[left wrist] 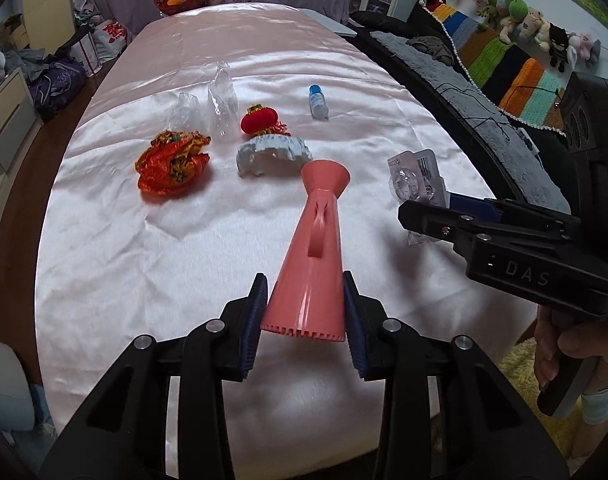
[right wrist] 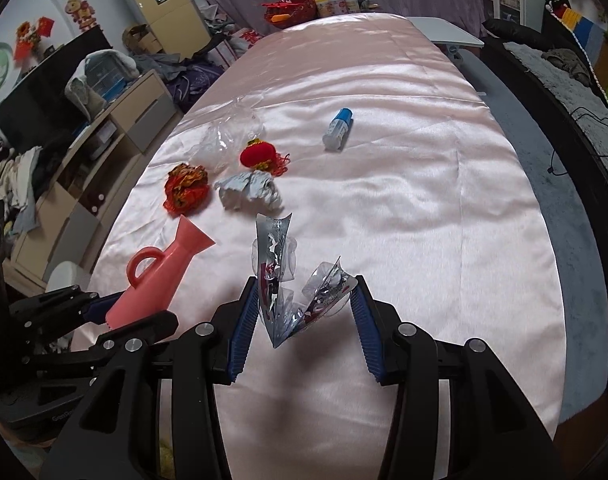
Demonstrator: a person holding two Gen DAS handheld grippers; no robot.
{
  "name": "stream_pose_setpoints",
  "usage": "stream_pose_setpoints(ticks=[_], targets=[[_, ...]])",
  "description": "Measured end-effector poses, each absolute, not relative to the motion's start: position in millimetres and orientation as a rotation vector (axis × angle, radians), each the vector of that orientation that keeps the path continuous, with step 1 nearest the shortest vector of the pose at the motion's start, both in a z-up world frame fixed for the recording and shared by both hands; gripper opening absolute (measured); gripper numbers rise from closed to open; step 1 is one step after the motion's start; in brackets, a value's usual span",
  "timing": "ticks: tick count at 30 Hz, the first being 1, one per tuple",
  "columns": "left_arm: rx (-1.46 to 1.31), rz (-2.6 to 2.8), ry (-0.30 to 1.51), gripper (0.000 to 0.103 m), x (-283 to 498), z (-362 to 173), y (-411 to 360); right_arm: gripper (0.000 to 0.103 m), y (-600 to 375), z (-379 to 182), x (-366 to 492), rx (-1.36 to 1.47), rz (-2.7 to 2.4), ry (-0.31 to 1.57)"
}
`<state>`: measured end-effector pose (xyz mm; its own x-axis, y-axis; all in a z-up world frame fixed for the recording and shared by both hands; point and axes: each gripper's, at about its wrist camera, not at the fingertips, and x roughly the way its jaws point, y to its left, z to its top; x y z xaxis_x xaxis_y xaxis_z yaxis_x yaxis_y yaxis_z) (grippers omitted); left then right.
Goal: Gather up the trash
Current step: 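Lower the foil wrappers and pink funnel into the black bin and open both tools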
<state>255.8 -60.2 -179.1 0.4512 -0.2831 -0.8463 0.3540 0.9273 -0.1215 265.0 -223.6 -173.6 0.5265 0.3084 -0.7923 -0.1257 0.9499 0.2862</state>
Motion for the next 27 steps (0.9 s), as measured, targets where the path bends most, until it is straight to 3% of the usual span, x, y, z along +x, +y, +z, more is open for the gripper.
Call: stream_pose_setpoints(ticks=[16, 27], targets=[[0.027, -0.377, 1.043, 0.035, 116.7, -192.9, -35.7, 0.048, -200.6, -174.1, 134.6, 0.165, 0.288, 0.993], [0.007, -0.374, 1.111, 0.035, 60.5, -229.3, -31.9, 0.048, -192.8, -210.5, 74.6, 0.116, 0.291, 1.078]])
